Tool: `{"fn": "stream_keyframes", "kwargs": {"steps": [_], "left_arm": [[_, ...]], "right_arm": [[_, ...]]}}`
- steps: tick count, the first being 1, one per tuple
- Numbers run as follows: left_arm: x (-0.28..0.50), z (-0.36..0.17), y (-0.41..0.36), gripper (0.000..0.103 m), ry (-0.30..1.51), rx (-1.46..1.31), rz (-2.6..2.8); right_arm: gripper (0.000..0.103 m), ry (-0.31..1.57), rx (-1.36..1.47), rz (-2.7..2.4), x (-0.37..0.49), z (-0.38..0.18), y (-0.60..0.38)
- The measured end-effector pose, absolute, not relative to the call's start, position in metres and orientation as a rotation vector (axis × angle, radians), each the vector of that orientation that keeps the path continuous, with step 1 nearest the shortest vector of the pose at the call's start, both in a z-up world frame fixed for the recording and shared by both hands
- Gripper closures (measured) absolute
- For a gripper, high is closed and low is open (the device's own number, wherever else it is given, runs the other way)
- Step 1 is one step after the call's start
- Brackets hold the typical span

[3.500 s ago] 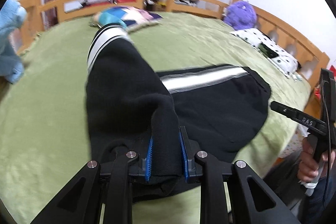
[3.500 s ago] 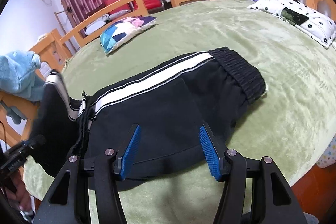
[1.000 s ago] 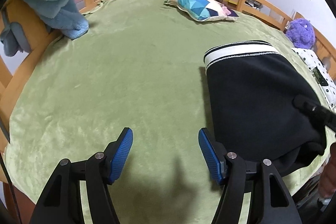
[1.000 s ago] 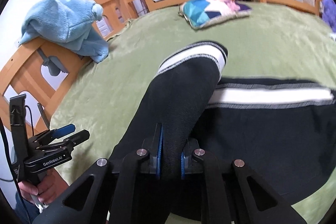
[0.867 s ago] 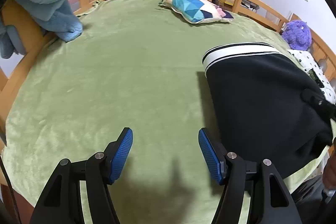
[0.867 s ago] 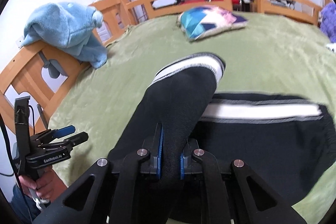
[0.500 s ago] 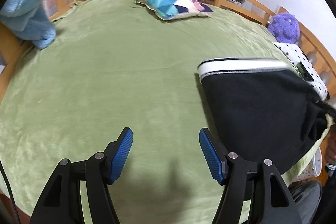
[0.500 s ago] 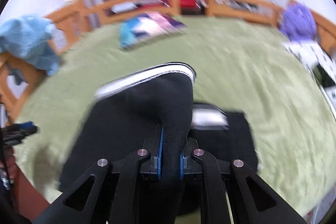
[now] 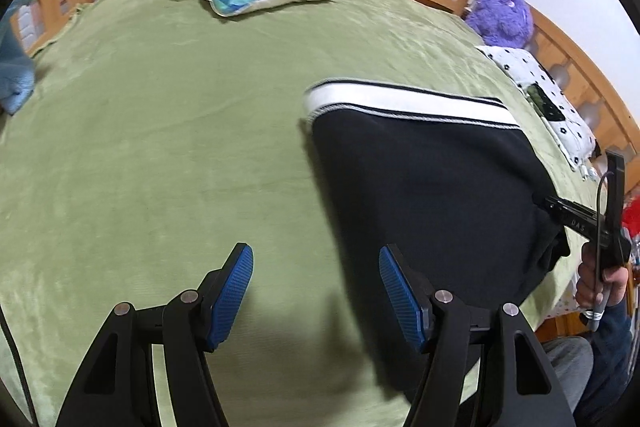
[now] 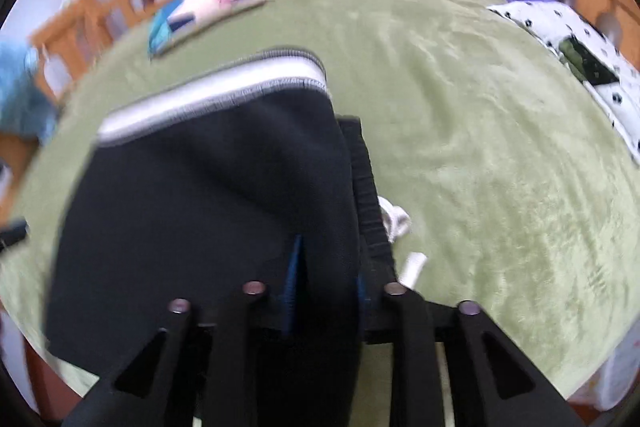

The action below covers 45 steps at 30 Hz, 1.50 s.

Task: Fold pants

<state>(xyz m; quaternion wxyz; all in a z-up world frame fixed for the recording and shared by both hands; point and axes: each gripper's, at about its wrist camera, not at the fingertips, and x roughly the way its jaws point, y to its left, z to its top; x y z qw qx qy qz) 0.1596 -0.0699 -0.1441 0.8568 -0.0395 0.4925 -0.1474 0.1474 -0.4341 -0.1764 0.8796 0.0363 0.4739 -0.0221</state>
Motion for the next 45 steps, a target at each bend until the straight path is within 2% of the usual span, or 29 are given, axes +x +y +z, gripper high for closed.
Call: {"fn": "stream_keyframes", "kwargs": {"steps": [6,13,16,18,20,21,26,31,35,42,44,45], "left_arm": [[0.153,-0.157,-0.107,0.039,1.085,-0.071,-0.409],[0.134,-0.195,-0.136,0.037,1.17,-0.015,-0.421],[0.136,-0.191,-0.135,0.037,1.179,-0.026,-0.424],[0.141,-0.188,-0.133,0.037,1.174,-0.021,-0.409],[0.149,-0.185,-0.132,0.037,1.163,-0.006,-0.39],[0.154,-0.185,-0.133,0.037,1.161,-0.002,-0.383],[0.177,-0.182,-0.134,0.039,1.14,-0.008,-0.357],[0.197,-0.188,-0.138,0.039,1.146,-0.044,-0.362],[0.208,-0.199,-0.142,0.036,1.157,-0.06,-0.369],[0.222,-0.218,-0.142,0.029,1.163,-0.112,-0.386],[0.224,-0.222,-0.14,0.029,1.165,-0.141,-0.384],[0.224,-0.222,-0.141,0.033,1.165,-0.147,-0.386]], "right_arm": [[0.075,0.832,0.092,-0.024,0.116,-0.13,-0.438],[0.072,1.035,-0.098,-0.017,0.115,-0.193,-0.418],[0.072,1.04,-0.085,-0.008,0.112,-0.189,-0.421],[0.067,1.027,-0.039,0.005,0.114,-0.177,-0.428],[0.048,0.995,-0.01,-0.011,0.116,-0.167,-0.434],[0.045,0.98,-0.01,-0.016,0.12,-0.163,-0.434],[0.045,0.976,0.003,-0.009,0.143,-0.161,-0.434],[0.045,1.028,0.066,0.014,0.169,-0.185,-0.44],[0.034,1.029,0.14,0.035,0.178,-0.197,-0.448],[0.03,1.067,0.216,0.092,0.197,-0.219,-0.449],[0.029,1.067,0.231,0.088,0.199,-0.222,-0.449],[0.029,1.068,0.235,0.088,0.2,-0.222,-0.448]]}}
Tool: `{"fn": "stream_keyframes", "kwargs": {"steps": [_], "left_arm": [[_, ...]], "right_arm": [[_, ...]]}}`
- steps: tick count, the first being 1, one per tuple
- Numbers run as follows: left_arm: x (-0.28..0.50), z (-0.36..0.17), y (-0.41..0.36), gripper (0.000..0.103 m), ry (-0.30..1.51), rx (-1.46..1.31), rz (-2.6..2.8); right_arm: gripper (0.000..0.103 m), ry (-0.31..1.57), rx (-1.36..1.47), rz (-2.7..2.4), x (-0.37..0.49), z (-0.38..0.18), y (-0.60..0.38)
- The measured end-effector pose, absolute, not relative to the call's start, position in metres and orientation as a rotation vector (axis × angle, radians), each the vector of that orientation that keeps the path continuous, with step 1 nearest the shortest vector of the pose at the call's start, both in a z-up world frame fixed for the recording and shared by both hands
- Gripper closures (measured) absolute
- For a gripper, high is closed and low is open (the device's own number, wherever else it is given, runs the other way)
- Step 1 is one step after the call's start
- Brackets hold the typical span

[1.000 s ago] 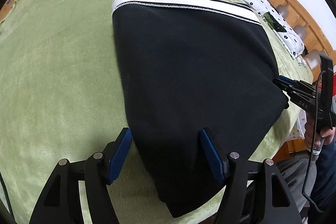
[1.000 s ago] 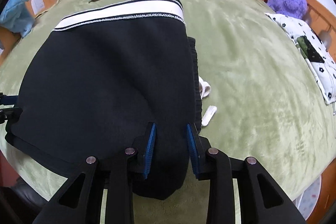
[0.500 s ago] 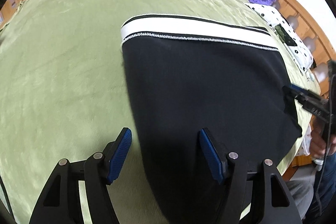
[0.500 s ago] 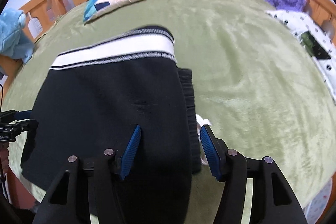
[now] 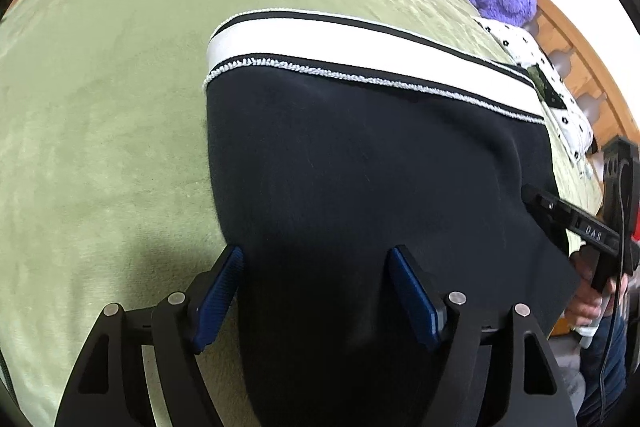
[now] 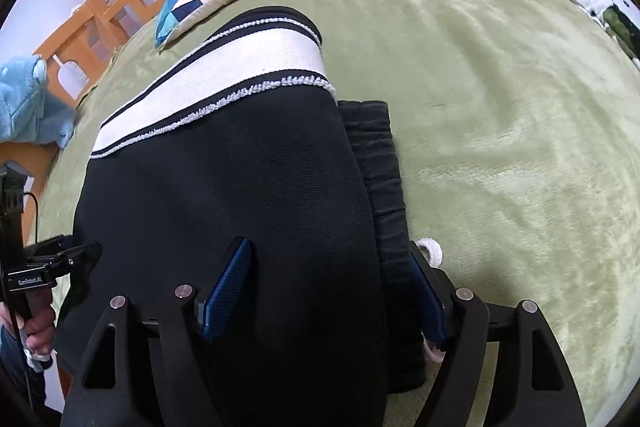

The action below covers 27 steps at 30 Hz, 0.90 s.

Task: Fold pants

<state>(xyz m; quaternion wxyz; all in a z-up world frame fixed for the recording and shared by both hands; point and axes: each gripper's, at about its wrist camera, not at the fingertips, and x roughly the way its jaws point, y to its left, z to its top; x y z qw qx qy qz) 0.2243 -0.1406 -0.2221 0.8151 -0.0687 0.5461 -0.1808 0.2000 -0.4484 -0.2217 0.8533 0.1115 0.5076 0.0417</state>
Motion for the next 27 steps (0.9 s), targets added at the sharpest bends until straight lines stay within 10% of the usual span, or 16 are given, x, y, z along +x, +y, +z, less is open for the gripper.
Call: {"fn": "stream_keyframes", "kwargs": {"steps": [3,8,27], "left_arm": [[0.222,-0.212,-0.145,0.067,1.135,-0.138,-0.42],[0.222,-0.191,-0.138,0.088,1.095,-0.143,-0.447],[0.225,-0.133,0.053,0.093,0.96,-0.215,-0.303]], "right_arm": [[0.038,1.068,0.266,0.094,0.2,-0.218,-0.45],[0.078,1.018,0.343,0.084,0.187,-0.189,-0.458],[0.085,0.919,0.361,0.229,0.185,-0.131,-0.268]]}}
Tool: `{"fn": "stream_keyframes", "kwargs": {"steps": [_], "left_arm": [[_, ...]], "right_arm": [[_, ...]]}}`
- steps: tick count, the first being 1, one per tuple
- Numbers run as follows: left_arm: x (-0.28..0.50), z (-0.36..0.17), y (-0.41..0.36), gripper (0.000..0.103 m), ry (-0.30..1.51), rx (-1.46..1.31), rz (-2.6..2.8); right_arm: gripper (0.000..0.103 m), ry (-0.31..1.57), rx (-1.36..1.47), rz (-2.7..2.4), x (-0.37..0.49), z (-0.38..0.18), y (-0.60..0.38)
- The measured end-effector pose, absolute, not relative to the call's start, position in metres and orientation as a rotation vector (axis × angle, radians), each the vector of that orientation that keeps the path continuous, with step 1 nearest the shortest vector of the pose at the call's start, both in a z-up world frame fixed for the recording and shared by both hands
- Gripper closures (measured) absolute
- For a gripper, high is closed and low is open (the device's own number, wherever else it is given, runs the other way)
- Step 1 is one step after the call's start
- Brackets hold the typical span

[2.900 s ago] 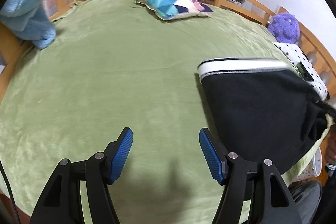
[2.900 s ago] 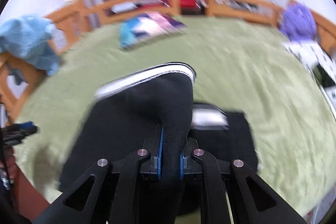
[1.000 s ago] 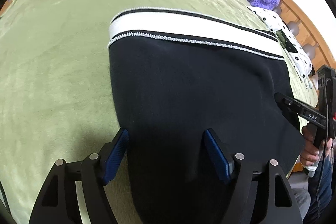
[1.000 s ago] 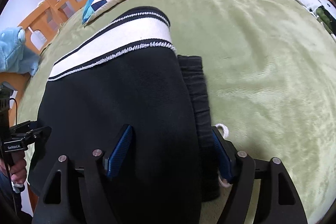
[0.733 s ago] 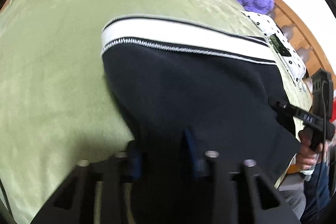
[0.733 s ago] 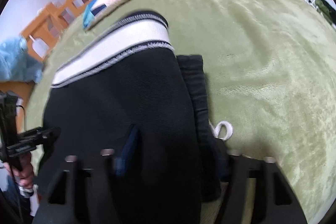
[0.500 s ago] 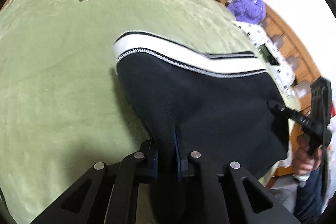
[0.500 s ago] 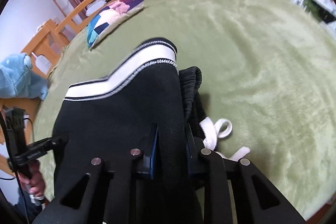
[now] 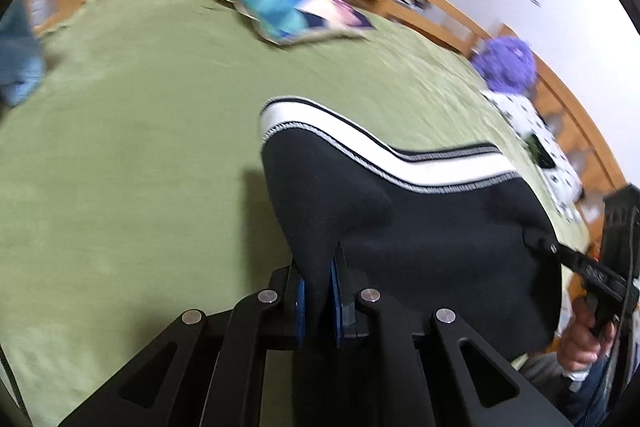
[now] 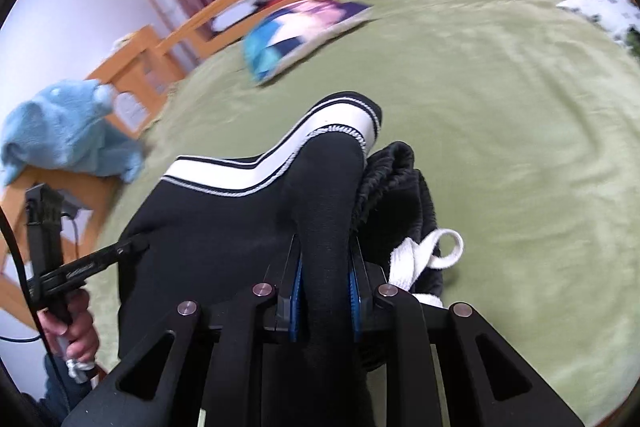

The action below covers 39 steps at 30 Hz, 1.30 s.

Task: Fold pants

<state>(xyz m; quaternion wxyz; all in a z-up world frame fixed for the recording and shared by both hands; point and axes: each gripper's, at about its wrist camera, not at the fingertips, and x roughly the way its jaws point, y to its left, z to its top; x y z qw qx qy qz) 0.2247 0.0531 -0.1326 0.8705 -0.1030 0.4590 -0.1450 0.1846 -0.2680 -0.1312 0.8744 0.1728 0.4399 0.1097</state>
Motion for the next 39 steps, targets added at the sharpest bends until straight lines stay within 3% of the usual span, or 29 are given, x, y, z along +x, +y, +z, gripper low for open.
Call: {"fn": "stream_keyframes", "kwargs": {"steps": [8,12,14,16,23,31,39], "left_arm": [[0.235,-0.15,0.122,0.09,0.991,-0.282,-0.213],[0.226,-0.165,0.11,0.079,0.999,-0.205,-0.198],[0.221,-0.172,0.104,0.07,1.02,-0.191,-0.223],[0.212,-0.179,0.101,0.064,1.04,-0.179,-0.22],[0.165,-0.189,0.099,0.048,1.055,-0.102,-0.183],[0.122,-0.201,0.103,0.044,1.079,-0.113,-0.177],[0.096,-0.17,0.104,0.044,1.046,-0.086,-0.198]], "right_arm": [[0.085,0.956,0.338,0.35,0.211,-0.15,-0.198],[0.078,1.013,0.294,0.265,0.216,-0.172,-0.215],[0.067,1.097,0.27,0.225,0.216,-0.192,-0.222],[0.063,1.095,0.276,0.217,0.209,-0.197,-0.228],[0.062,0.96,0.165,0.201,0.156,-0.154,-0.21],[0.062,0.992,-0.014,0.172,0.107,-0.203,-0.174],[0.063,0.946,0.013,0.19,0.084,-0.164,-0.181]]}}
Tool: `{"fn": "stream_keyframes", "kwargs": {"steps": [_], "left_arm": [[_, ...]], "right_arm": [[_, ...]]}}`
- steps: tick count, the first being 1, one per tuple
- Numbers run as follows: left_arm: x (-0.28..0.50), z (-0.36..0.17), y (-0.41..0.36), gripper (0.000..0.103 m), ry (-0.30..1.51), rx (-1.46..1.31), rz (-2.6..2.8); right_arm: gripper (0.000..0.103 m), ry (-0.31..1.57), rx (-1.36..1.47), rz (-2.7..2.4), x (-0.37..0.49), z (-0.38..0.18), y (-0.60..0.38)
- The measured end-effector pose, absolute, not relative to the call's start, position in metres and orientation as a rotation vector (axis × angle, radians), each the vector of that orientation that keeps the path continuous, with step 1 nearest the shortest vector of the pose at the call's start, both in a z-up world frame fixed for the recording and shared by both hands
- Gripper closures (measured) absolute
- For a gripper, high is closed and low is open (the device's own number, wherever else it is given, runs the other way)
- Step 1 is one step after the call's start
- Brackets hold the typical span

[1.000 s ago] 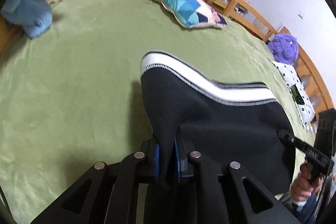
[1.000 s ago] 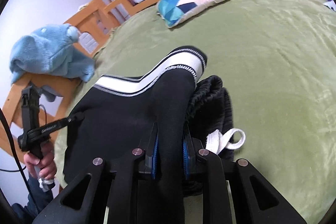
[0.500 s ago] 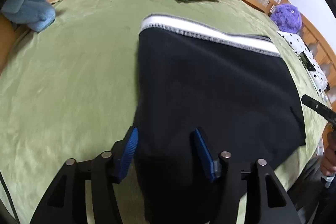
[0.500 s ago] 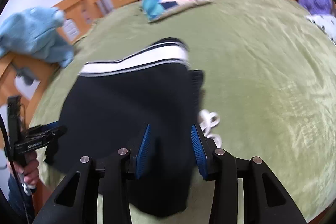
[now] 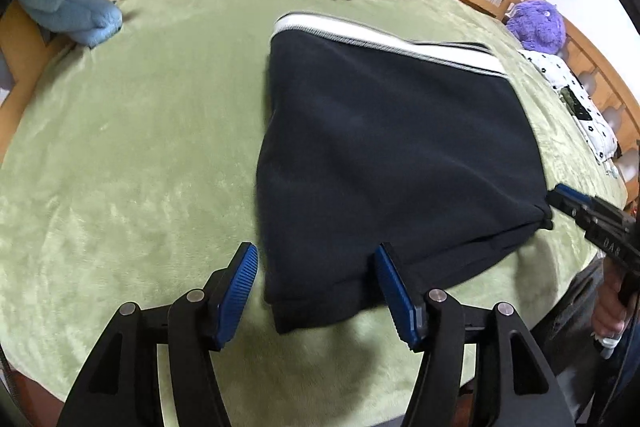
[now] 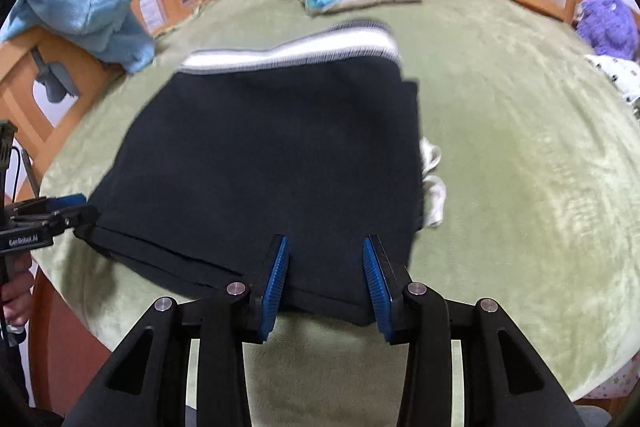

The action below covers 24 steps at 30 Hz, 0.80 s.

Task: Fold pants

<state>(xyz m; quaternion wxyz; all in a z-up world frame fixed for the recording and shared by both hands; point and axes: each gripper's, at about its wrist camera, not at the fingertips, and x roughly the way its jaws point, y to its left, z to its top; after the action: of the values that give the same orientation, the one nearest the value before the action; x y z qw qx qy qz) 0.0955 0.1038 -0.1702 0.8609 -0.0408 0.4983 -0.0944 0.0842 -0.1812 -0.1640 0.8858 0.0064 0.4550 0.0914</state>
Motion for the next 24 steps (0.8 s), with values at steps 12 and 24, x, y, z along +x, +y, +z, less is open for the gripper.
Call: {"fn": "stream_keyframes", "kwargs": {"steps": [12,24], "left_arm": [[0.089,-0.152,0.12,0.041,0.988,-0.174,-0.179],[0.093,-0.149,0.129,0.041,0.987,-0.206,-0.187]], "right_arm": [[0.055,0.805,0.089,0.116,0.177,-0.148,-0.2],[0.091,0.821,0.328,0.158,0.204,-0.166,-0.234]]}}
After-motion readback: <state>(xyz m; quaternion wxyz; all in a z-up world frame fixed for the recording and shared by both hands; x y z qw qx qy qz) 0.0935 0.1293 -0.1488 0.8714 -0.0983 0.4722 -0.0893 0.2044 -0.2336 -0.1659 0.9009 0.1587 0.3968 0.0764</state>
